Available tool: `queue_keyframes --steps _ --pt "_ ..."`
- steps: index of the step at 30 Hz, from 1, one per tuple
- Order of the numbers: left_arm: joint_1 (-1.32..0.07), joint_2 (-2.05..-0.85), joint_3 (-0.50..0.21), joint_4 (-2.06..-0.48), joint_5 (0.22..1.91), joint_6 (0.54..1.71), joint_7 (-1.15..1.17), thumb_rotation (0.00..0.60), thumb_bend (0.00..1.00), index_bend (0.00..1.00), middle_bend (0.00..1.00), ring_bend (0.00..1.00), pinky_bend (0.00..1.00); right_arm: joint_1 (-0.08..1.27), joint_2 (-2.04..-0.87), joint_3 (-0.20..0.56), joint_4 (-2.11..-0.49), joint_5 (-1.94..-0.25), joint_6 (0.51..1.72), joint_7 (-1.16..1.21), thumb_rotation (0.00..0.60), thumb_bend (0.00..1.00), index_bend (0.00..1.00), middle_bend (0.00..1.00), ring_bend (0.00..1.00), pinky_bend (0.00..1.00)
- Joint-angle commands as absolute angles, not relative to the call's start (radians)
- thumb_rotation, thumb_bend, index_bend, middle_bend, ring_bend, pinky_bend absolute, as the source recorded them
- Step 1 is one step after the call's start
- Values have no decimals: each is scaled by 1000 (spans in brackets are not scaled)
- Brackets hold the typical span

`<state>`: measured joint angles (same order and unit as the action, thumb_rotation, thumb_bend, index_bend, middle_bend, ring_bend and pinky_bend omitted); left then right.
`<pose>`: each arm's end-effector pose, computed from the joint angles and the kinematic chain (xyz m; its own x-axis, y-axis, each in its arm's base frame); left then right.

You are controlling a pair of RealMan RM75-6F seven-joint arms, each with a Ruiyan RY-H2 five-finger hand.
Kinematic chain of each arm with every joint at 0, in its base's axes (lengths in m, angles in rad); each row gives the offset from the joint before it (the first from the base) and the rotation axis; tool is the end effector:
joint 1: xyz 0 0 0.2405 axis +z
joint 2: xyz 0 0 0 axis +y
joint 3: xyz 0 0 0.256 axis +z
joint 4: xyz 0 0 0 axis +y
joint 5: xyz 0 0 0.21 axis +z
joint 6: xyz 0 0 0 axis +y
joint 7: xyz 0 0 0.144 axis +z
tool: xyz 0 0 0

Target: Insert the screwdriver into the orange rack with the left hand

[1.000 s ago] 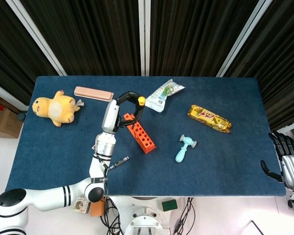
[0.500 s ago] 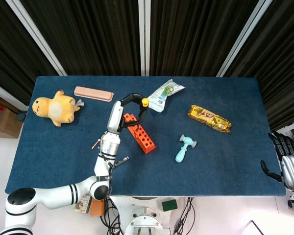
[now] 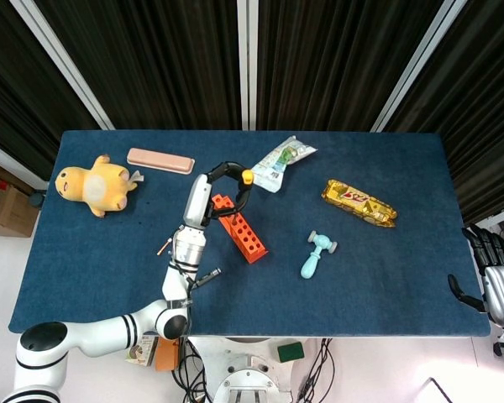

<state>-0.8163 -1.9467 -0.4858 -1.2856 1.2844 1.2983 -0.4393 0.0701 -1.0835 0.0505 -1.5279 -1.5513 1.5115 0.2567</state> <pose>-0.0335 0.3626 -0.0225 -0.6215 0.1460 0.7697 0.6882 -0.3679 0.6254 -0.3240 -0.1777 0.1799 0.2685 0.0158 0.9631 -0.9621 -0.0443 0.2690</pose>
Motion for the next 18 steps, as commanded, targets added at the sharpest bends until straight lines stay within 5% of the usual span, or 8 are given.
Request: queue_keyframes --steps 1,18 --pt "-817 -1947 -485 -1283 1286 1300 -443 600 346 510 476 429 377 71 -1084 51 -1527 -1550 1509 257 600 388 0 0 0 0" --pt "-814 -1991 -437 -1183 1318 1305 -507 600 346 508 476 429 374 72 -1082 51 -1529 -1550 1505 258 600 388 0 0 0 0"
